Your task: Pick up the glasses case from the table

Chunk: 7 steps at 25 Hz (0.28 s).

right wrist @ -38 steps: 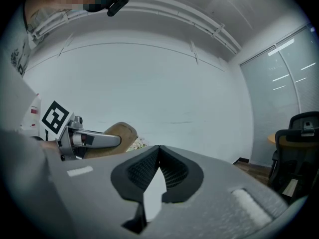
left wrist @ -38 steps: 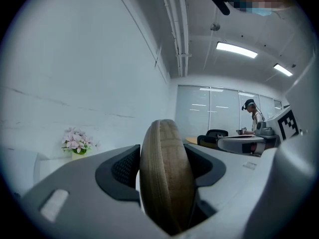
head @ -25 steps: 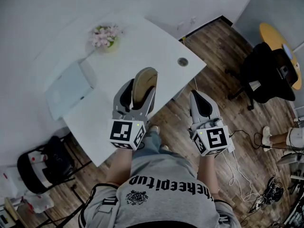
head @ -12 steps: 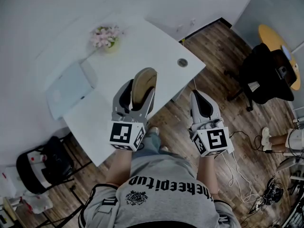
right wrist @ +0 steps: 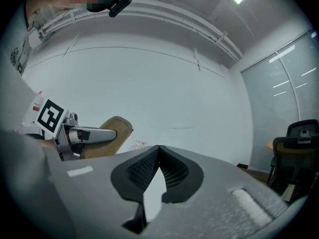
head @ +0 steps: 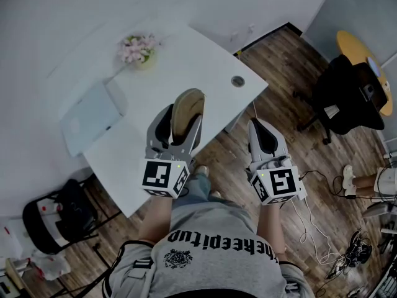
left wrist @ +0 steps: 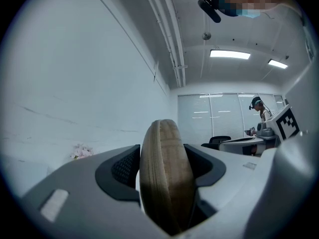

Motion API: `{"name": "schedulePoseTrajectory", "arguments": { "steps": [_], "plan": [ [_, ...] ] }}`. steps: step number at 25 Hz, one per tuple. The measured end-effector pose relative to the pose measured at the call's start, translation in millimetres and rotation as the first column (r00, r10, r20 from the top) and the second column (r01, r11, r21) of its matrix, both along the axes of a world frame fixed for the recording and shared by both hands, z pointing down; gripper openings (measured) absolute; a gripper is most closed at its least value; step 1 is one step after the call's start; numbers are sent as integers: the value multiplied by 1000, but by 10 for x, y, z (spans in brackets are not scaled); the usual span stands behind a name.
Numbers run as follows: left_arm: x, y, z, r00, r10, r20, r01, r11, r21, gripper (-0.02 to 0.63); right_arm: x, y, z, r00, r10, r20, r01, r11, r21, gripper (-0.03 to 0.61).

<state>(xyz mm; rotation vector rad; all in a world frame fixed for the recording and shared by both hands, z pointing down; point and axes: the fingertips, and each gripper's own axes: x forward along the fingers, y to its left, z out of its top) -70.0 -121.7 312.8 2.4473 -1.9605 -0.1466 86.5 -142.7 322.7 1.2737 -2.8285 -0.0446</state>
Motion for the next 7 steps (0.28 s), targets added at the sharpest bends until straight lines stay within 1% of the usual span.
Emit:
{"name": "schedulePoseTrajectory", "arguments": {
  "steps": [7],
  "plan": [
    [56,2,0,1000,7,2,-7,1000,-3,291,40,15,26,1000,3,1,-3,1000,-5,2]
  ]
}}
